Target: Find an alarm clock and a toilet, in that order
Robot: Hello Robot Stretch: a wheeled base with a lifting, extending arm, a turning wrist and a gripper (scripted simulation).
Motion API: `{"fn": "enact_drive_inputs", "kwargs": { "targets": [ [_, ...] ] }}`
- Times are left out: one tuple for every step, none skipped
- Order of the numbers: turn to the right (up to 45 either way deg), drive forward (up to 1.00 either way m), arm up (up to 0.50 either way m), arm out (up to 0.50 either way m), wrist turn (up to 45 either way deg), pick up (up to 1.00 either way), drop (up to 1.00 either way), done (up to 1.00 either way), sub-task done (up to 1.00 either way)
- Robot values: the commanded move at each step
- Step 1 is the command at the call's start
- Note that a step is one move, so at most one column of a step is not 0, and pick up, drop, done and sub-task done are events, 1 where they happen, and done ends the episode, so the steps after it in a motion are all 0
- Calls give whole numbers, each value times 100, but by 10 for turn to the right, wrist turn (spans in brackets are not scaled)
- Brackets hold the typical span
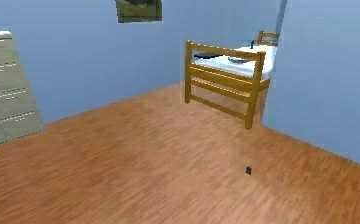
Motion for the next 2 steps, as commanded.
{"fn": "enact_drive_inputs", "kwargs": {
  "targets": [
    [0, 35, 0, 0, 0, 0, 0, 0, 0],
    [450, 0, 0, 0, 0, 0, 0, 0, 0]
  ]
}}
